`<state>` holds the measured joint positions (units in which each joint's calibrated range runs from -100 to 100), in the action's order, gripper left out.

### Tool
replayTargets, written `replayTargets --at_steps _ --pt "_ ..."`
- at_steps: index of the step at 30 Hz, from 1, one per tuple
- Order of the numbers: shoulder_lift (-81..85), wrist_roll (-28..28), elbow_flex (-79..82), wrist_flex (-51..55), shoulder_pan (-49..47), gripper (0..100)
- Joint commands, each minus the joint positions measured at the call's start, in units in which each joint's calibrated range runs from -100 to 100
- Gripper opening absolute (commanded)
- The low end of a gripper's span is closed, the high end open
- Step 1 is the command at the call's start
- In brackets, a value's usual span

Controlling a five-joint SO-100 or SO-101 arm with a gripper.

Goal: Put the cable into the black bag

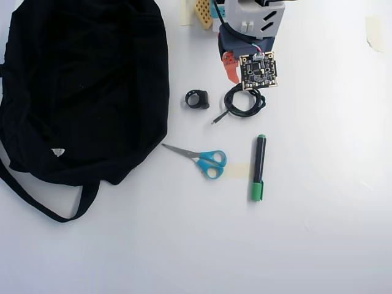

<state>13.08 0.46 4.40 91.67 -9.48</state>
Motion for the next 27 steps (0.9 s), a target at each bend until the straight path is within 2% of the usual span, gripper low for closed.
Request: replayTargets --at_steps 1,12,16,24,27 --pt "2.36 0.27 -1.44 2.30 -0.92 2" --pt "1.36 0.53 -1.26 3.68 -4.66 2" --pt "1.28 3.94 0.54 3.68 -4.21 2" --pt "1.20 6.88 5.21 2.73 -3.98 3" --pt "1.11 7.87 5.75 1.87 -3.91 8"
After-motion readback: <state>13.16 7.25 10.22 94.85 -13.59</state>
